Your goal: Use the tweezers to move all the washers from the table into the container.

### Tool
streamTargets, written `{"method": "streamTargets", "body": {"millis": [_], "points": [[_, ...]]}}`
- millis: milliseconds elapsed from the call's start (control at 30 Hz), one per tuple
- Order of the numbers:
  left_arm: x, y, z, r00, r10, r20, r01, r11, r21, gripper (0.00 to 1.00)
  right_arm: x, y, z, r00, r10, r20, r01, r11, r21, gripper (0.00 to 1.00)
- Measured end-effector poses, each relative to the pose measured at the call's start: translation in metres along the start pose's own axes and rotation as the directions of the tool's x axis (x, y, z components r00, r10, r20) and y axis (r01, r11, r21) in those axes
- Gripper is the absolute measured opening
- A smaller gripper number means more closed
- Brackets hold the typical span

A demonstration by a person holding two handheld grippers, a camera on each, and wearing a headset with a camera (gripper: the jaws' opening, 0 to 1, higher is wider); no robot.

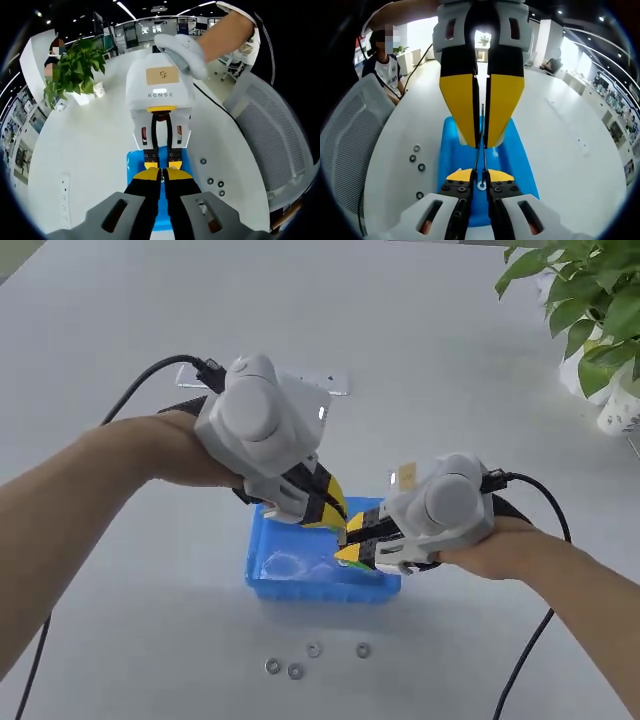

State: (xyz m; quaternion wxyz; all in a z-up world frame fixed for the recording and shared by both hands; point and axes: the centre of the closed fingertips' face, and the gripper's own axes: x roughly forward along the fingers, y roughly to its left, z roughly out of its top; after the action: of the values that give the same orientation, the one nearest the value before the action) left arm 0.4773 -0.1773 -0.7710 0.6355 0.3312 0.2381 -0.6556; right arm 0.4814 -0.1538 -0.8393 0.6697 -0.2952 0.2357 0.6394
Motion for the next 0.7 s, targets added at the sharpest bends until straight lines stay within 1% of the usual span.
{"method": "streamTargets", "body": {"millis": [333,533,600,700], "points": [[-0.013,-0.001,0.016,0.9998,0.017,0.006,-0.017,1.000,0.014,0.06,-0.016,-0.002,0.012,0.9995,-0.031,0.009,0.031,0.999,-0.026,0.11],[-0.018,-0.007,0.027,0.9999,0.015,0.002,-0.016,0.999,0.030,0.06,-0.025,0.003,0.018,0.9988,-0.045,0.017,0.046,0.998,-0.030,0.11],[-0.018,-0.009,0.029,0.9999,0.014,0.004,-0.015,0.999,0.031,0.06,-0.027,0.005,0.019,0.9986,-0.050,0.017,0.050,0.998,-0.027,0.11],[-0.020,-0.014,0.035,0.9999,0.012,0.011,-0.012,0.999,0.037,0.06,-0.034,0.010,0.020,0.9980,-0.061,0.018,0.061,0.998,-0.023,0.11]]}}
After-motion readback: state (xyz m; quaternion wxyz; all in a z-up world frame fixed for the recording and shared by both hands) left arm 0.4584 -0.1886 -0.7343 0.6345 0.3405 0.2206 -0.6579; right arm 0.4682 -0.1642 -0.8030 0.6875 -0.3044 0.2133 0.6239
